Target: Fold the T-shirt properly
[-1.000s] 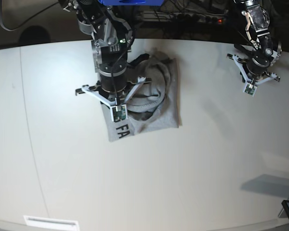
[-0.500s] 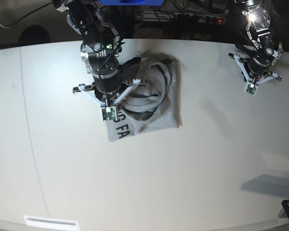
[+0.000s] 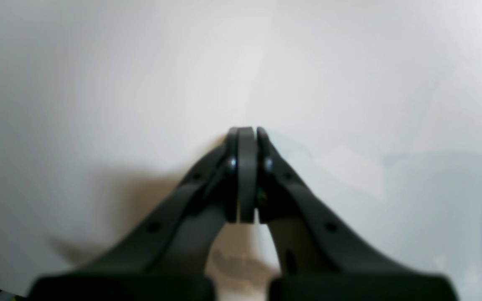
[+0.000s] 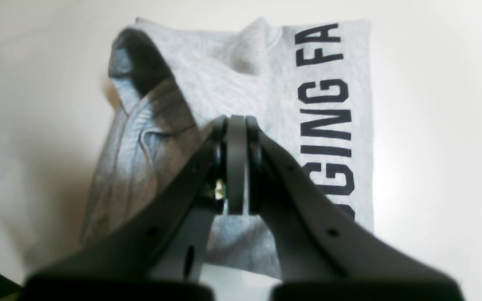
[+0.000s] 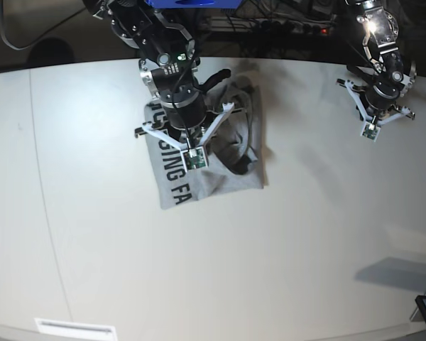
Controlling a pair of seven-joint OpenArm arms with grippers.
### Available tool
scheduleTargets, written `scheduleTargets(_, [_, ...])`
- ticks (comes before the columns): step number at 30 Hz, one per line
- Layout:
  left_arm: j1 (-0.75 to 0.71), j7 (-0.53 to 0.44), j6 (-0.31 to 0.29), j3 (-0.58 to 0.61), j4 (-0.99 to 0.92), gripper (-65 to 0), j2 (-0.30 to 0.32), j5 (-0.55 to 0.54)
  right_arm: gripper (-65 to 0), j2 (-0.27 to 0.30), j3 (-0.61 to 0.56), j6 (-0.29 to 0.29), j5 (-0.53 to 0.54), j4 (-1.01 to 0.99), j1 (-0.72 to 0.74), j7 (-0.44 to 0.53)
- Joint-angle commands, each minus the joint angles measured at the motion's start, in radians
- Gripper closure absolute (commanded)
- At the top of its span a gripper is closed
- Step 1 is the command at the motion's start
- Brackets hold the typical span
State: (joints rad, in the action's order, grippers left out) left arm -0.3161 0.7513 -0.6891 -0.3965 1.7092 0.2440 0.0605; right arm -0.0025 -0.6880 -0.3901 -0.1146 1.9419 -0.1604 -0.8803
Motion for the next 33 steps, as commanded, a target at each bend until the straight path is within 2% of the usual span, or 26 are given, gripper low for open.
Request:
scheduleTargets(1, [-0.002, 0.012, -0.009, 0.000, 0.005, 0.0, 0.008, 0.003, -0.3, -0.015, -0.009, 0.015, 0.022, 0.015, 0.018, 0.026])
scheduleTargets(9, [-0.002, 0.012, -0.009, 0.000, 0.005, 0.0, 0.008, 0.003, -0.3, -0.026, -0.014, 0.018, 0.105, -0.039, 0.058, 0.026])
scheduleTargets(14, [-0.004, 0.012, -0.009, -0.002, 0.005, 0.0, 0.008, 0.003, -0.3, -0.027, -0.043, 0.018, 0.106, -0.042, 0.091, 0.026])
scheduleTargets(22, [-0.001, 0.010, -0.009, -0.002, 0.007, 0.0, 0.008, 0.003, -0.3, -0.080, -0.063, 0.020, 0.106, -0.128, 0.123, 0.026])
scheduleTargets(33, [0.001, 0.010, -0.009, -0.006, 0.007, 0.0, -0.004, 0.003, -0.1, -0.093, -0.140, 0.020, 0.106, -0.217, 0.221, 0.034])
